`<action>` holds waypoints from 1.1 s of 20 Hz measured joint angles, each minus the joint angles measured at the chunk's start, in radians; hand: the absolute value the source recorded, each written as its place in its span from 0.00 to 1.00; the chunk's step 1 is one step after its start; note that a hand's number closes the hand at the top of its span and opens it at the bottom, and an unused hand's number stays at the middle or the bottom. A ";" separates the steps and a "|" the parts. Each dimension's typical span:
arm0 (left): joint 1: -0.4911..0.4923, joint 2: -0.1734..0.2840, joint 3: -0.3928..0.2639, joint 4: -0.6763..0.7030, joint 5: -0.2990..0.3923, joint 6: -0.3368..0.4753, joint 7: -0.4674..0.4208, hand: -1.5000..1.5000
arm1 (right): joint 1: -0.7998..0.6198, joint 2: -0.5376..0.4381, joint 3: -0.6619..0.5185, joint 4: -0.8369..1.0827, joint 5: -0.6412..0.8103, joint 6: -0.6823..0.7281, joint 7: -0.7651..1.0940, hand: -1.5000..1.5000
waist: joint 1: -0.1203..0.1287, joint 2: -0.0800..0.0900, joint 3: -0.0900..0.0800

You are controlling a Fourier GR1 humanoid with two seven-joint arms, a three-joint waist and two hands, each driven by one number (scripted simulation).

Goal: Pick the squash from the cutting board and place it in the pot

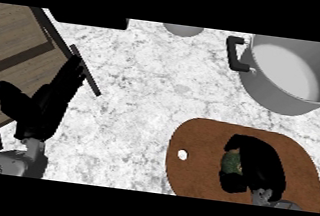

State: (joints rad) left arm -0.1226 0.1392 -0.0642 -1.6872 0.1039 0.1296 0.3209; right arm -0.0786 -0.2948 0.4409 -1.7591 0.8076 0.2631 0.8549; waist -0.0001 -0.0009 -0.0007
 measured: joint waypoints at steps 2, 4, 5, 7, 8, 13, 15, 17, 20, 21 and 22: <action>0.000 -0.004 0.007 0.010 -0.003 -0.011 -0.013 0.50 | -0.011 0.009 -0.020 0.020 0.013 0.005 -0.028 1.00 | 0.000 0.000 0.000; 0.002 -0.008 0.010 -0.008 -0.004 -0.013 0.002 0.50 | 0.004 0.014 -0.021 0.018 0.040 -0.009 -0.051 1.00 | 0.000 -0.001 0.000; 0.001 -0.015 0.009 -0.009 -0.009 -0.013 0.001 0.50 | 0.010 0.019 -0.027 0.009 0.049 -0.007 -0.057 1.00 | 0.000 0.000 0.000; 0.015 -0.025 -0.007 -0.025 -0.026 -0.007 0.005 0.50 | 0.018 -0.010 -0.086 0.012 0.020 -0.002 -0.098 1.00 | 0.000 0.000 0.000; 0.021 -0.021 -0.001 -0.024 -0.022 -0.013 0.001 0.50 | 0.027 -0.038 -0.128 0.017 -0.004 0.002 -0.126 1.00 | -0.001 0.000 0.000; -0.004 -0.025 0.004 -0.018 -0.024 -0.005 0.016 0.50 | 0.003 -0.201 -0.395 0.177 -0.153 0.018 -0.309 1.00 | -0.003 0.004 0.002; -0.010 -0.035 -0.006 -0.015 -0.037 0.005 0.021 0.50 | -0.020 -0.252 -0.466 0.253 -0.175 0.017 -0.375 1.00 | -0.001 0.004 0.002; -0.003 -0.032 -0.004 -0.028 -0.032 0.000 0.029 0.50 | -0.037 -0.292 -0.514 0.298 -0.160 -0.010 -0.404 1.00 | 0.001 0.003 0.002; 0.010 -0.026 0.005 -0.028 -0.027 -0.013 0.013 0.50 | -0.042 -0.333 -0.572 0.352 -0.124 -0.089 -0.464 1.00 | 0.002 0.002 0.001; 0.012 -0.022 0.010 -0.033 -0.022 -0.016 0.023 0.50 | -0.035 -0.347 -0.593 0.337 -0.126 -0.102 -0.478 1.00 | -0.001 0.001 0.002; -0.003 -0.021 0.020 -0.016 -0.019 -0.015 0.022 0.50 | -0.042 -0.365 -0.616 0.336 -0.132 -0.110 -0.500 1.00 | -0.003 0.001 0.001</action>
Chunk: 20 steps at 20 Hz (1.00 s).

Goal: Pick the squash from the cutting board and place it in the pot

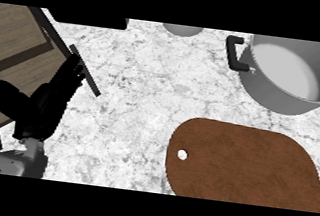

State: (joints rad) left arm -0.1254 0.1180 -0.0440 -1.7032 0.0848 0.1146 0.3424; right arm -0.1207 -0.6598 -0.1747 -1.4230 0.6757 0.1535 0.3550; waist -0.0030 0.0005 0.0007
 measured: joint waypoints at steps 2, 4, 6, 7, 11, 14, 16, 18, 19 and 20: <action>-0.001 0.000 0.005 0.012 -0.002 -0.002 -0.008 0.50 | 0.005 -0.025 -0.041 -0.051 -0.024 0.007 -0.014 1.00 | -0.004 -0.001 0.000; 0.006 0.000 0.008 0.019 -0.001 -0.007 -0.019 0.50 | -0.006 -0.050 -0.083 -0.102 -0.058 0.030 -0.020 1.00 | -0.005 -0.003 -0.001; -0.003 -0.001 0.009 0.012 -0.001 -0.004 -0.003 0.50 | -0.013 -0.073 -0.125 -0.149 -0.085 0.041 -0.031 1.00 | -0.006 -0.003 -0.001; 0.004 -0.004 0.006 0.016 -0.006 -0.004 -0.012 0.50 | -0.023 -0.088 -0.145 -0.174 -0.097 0.047 -0.035 1.00 | -0.007 -0.004 -0.001; 0.014 -0.004 0.010 0.019 -0.001 -0.014 -0.027 0.50 | -0.052 -0.121 -0.201 -0.287 -0.149 0.068 -0.061 1.00 | -0.007 -0.005 -0.001; 0.006 -0.006 0.009 0.020 0.001 -0.018 -0.024 0.50 | -0.130 -0.145 -0.228 -0.333 -0.202 0.105 -0.037 1.00 | -0.001 -0.004 -0.002; 0.002 -0.006 0.009 0.020 0.001 -0.023 -0.022 0.50 | -0.196 -0.162 -0.232 -0.334 -0.234 0.131 -0.013 1.00 | 0.004 -0.003 -0.002; 0.002 -0.009 0.006 0.015 -0.004 -0.021 -0.016 0.50 | -0.264 -0.168 -0.216 -0.330 -0.251 0.151 0.026 1.00 | 0.008 -0.002 -0.002; -0.008 -0.010 0.008 0.025 -0.008 -0.020 -0.017 0.50 | -0.281 -0.158 -0.207 -0.323 -0.251 0.148 0.032 1.00 | 0.008 -0.002 -0.002; -0.005 -0.013 0.004 0.022 -0.012 -0.020 -0.016 0.50 | -0.321 -0.164 -0.193 -0.305 -0.252 0.158 0.055 1.00 | 0.010 -0.001 -0.002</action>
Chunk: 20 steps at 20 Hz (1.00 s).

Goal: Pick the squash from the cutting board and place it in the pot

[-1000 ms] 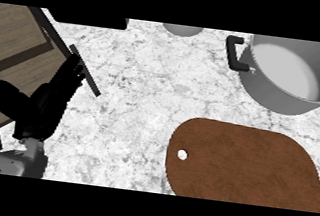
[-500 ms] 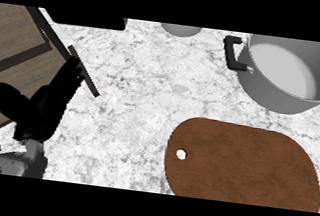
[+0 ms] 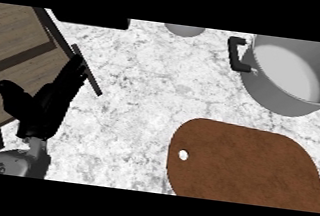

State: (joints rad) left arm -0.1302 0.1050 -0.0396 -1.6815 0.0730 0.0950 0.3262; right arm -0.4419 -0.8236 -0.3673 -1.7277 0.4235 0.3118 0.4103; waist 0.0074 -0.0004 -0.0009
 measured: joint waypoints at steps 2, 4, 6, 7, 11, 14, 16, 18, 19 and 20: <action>0.002 0.005 0.007 -0.009 0.008 -0.011 0.001 0.50 | -0.065 0.006 0.032 0.047 0.010 -0.002 0.022 1.00 | 0.004 0.001 0.000; 0.004 -0.004 -0.001 -0.008 0.000 -0.008 -0.002 0.50 | -0.131 0.012 0.057 0.121 0.022 -0.008 0.030 1.00 | 0.007 0.002 0.000; -0.006 -0.006 0.003 0.010 -0.003 -0.009 -0.011 0.50 | -0.184 0.032 0.091 0.171 0.046 -0.023 0.050 1.00 | 0.008 0.002 0.000; -0.001 -0.011 -0.007 0.002 -0.012 -0.004 -0.007 0.50 | -0.217 0.042 0.112 0.213 0.066 -0.038 0.051 1.00 | 0.012 0.003 0.000; 0.001 -0.011 -0.001 0.003 -0.007 -0.012 -0.008 0.50 | -0.319 0.073 0.167 0.387 0.124 -0.072 0.027 1.00 | 0.016 0.005 0.000; 0.005 -0.006 0.001 -0.020 -0.003 -0.017 0.009 0.50 | -0.392 0.112 0.203 0.515 0.171 -0.112 0.004 1.00 | 0.019 0.005 0.000; 0.007 -0.001 0.007 -0.028 -0.002 -0.020 0.016 0.50 | -0.413 0.125 0.215 0.598 0.195 -0.139 -0.050 1.00 | 0.018 0.006 0.001; 0.016 -0.005 -0.001 -0.040 -0.006 -0.021 0.019 0.50 | -0.427 0.133 0.231 0.670 0.219 -0.154 -0.100 1.00 | 0.017 0.006 0.001; 0.013 -0.010 -0.005 -0.033 -0.010 -0.018 0.014 0.50 | -0.435 0.147 0.240 0.693 0.220 -0.146 -0.106 1.00 | 0.015 0.006 0.001; 0.008 -0.013 -0.006 -0.024 -0.013 -0.017 0.010 0.50 | -0.448 0.165 0.237 0.732 0.218 -0.152 -0.105 1.00 | 0.017 0.007 0.001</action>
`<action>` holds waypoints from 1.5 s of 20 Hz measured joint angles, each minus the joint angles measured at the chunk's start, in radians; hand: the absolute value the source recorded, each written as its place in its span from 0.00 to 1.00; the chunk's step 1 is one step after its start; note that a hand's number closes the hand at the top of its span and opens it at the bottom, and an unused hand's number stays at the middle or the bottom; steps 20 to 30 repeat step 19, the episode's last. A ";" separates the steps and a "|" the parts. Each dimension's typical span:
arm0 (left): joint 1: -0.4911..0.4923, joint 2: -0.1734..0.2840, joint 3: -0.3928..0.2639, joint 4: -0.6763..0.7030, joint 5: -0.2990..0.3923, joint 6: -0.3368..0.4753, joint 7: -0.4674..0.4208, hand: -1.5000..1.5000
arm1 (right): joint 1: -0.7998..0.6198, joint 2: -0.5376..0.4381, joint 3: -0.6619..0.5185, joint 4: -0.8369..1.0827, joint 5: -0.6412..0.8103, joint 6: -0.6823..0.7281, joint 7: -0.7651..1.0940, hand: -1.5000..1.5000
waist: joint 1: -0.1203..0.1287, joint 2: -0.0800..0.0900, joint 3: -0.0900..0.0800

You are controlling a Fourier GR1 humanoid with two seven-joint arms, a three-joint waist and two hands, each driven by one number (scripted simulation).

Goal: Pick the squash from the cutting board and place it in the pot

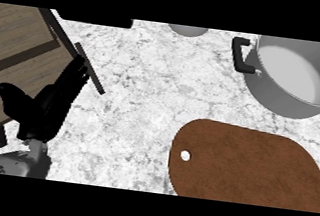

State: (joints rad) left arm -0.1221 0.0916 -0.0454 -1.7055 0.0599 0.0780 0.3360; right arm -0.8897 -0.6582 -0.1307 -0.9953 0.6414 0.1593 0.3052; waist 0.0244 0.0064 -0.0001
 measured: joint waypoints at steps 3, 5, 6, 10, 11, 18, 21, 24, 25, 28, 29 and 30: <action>0.003 0.001 0.002 -0.015 0.001 0.001 0.010 0.50 | -0.014 0.054 -0.032 0.088 -0.026 -0.025 0.013 0.00 | 0.001 0.000 0.000; -0.008 0.009 0.019 0.007 0.012 -0.010 -0.002 0.50 | -0.038 0.075 -0.055 0.146 -0.049 -0.018 0.023 0.00 | 0.000 0.001 0.000; -0.009 0.004 0.017 0.011 0.007 -0.005 -0.004 0.50 | -0.042 0.080 -0.071 0.178 -0.064 -0.014 0.015 0.00 | 0.000 0.001 0.000; -0.013 0.001 0.017 0.014 0.002 -0.003 -0.005 0.50 | -0.068 0.104 -0.142 0.266 -0.127 -0.041 -0.025 0.00 | -0.001 0.001 0.001; -0.014 -0.002 0.014 0.012 0.000 -0.001 -0.005 0.50 | -0.076 0.109 -0.162 0.282 -0.142 -0.058 -0.043 0.00 | -0.001 0.002 0.001; -0.034 -0.004 0.026 0.032 0.006 -0.003 -0.005 0.50 | -0.088 0.108 -0.306 0.305 -0.229 -0.258 -0.185 0.00 | -0.005 0.002 0.001; -0.038 0.001 0.033 0.035 0.010 -0.004 -0.003 0.50 | -0.080 0.103 -0.327 0.307 -0.242 -0.281 -0.207 0.00 | -0.007 0.002 0.001; -0.038 0.001 0.033 0.035 0.010 -0.004 -0.003 0.50 | -0.080 0.103 -0.327 0.307 -0.242 -0.281 -0.207 0.00 | -0.007 0.002 0.001; -0.038 0.001 0.033 0.035 0.010 -0.004 -0.003 0.50 | -0.080 0.103 -0.327 0.307 -0.242 -0.281 -0.207 0.00 | -0.007 0.002 0.001; -0.038 0.001 0.033 0.035 0.010 -0.004 -0.003 0.50 | -0.080 0.103 -0.327 0.307 -0.242 -0.281 -0.207 0.00 | -0.007 0.002 0.001; -0.038 0.001 0.033 0.035 0.010 -0.004 -0.003 0.50 | -0.080 0.103 -0.327 0.307 -0.242 -0.281 -0.207 0.00 | -0.007 0.002 0.001; -0.038 0.001 0.033 0.035 0.010 -0.004 -0.003 0.50 | -0.080 0.103 -0.327 0.307 -0.242 -0.281 -0.207 0.00 | -0.007 0.002 0.001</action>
